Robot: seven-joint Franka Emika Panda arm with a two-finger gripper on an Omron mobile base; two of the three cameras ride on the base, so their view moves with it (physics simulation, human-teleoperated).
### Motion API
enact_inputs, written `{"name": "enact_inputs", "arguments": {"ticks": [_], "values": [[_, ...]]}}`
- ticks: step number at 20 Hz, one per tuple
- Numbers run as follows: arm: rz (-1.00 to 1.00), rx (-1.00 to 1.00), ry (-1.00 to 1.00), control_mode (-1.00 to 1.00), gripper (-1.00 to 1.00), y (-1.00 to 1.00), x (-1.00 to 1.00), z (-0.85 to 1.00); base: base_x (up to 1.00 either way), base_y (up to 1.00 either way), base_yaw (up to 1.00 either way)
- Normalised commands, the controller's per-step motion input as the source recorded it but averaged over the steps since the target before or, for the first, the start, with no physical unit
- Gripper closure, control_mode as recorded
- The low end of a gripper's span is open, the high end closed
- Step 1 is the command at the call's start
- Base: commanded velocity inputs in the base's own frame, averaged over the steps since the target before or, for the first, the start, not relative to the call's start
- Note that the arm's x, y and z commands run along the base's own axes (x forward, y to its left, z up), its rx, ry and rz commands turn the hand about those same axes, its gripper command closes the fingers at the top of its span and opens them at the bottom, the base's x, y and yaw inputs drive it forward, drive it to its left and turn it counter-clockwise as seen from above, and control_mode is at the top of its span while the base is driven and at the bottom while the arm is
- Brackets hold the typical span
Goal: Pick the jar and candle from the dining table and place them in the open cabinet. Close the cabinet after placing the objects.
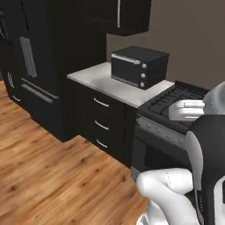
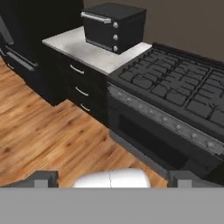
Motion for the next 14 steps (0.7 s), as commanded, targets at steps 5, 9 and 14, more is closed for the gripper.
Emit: {"name": "enact_inputs", "arguments": {"ticks": [5,9,14], "values": [[0.00,0.00,0.00,1.00,-1.00,0.00,0.00,0.00,0.00,0.18,1.00],[0.00,0.00,0.00,1.00,-1.00,0.00,0.00,0.00,0.00,0.11,1.00],[0.00,0.00,0.00,1.00,-1.00,0.00,0.00,0.00,0.04,0.00,1.00]]}}
